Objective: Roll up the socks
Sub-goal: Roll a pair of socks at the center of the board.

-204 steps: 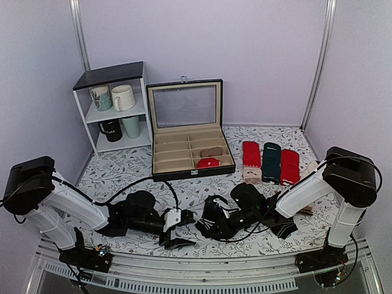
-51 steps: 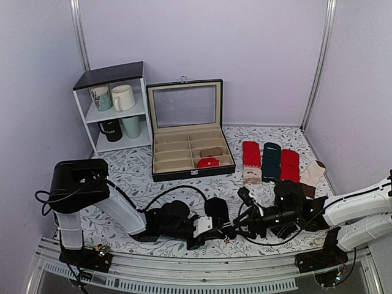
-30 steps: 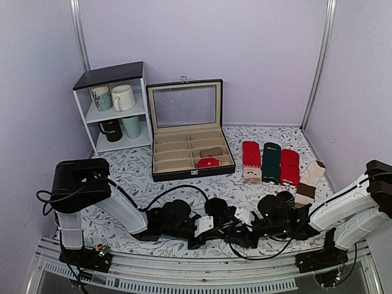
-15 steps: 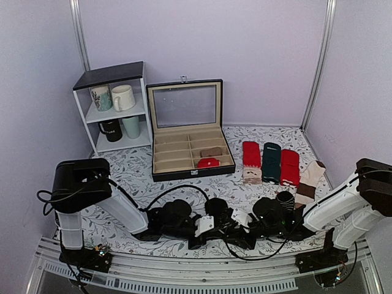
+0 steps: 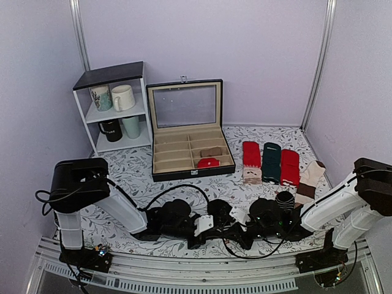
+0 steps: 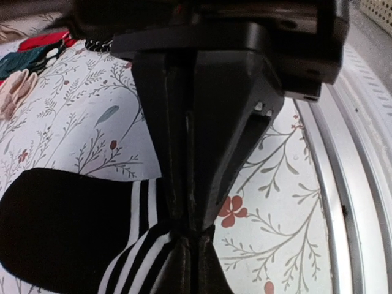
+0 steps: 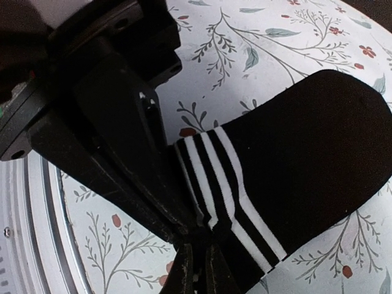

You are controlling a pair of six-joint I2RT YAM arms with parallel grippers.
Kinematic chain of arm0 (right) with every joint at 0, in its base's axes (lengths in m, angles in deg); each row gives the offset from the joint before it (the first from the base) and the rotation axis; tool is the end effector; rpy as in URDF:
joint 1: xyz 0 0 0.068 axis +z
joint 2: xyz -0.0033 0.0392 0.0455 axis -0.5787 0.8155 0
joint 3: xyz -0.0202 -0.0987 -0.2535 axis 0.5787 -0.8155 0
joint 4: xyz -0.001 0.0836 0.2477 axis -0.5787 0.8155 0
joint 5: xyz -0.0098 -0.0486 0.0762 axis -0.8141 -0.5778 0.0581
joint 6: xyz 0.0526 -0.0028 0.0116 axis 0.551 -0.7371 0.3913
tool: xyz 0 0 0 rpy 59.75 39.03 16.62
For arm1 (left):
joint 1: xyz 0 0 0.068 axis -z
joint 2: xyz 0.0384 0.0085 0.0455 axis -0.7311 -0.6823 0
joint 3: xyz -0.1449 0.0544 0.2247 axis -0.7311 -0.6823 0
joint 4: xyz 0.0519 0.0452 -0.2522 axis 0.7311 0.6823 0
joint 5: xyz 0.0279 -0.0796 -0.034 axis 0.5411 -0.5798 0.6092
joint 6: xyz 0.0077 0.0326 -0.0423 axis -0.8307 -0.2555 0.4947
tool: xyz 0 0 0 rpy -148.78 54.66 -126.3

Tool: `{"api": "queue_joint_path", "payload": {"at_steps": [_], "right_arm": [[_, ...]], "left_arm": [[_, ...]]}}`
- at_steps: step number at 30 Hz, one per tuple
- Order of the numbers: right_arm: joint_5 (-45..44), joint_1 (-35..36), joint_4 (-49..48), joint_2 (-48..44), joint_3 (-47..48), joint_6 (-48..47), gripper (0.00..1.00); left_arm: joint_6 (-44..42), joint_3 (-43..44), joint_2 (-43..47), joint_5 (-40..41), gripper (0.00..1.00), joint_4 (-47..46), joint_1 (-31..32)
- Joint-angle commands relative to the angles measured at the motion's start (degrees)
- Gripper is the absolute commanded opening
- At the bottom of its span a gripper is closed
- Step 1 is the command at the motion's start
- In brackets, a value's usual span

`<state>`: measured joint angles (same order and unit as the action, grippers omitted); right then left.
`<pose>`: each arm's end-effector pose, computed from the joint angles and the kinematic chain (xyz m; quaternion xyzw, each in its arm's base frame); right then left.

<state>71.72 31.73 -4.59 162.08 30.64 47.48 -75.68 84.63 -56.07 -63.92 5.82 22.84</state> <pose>0.0946 0.2312 0.1071 -0.4627 0.7793 0.2864 0.3107 0.1121 -0.3276 0.0796 0.5936 0.6243 -0.3305 0.3856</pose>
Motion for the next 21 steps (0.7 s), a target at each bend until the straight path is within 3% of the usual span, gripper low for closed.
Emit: {"api": "queue_joint_path", "payload": {"at_steps": [1,13,21], "right_arm": [[2.1,-0.3,5.6,0.7,-0.3,8.1,0.02],[26.1,-10.8,21.4,6.0,9.3,19.9,0.03],[39.4,-16.7,22.2,13.7,12.1,24.9,0.03]], "left_arm": [[-1.4,-4.6,2.3,5.7,0.0,8.5,-0.3],[-5.1,-13.7,14.4,18.5,0.1,2.9,5.8],[-10.5,-14.8,15.9,23.5,0.2,-0.1,11.6]]}}
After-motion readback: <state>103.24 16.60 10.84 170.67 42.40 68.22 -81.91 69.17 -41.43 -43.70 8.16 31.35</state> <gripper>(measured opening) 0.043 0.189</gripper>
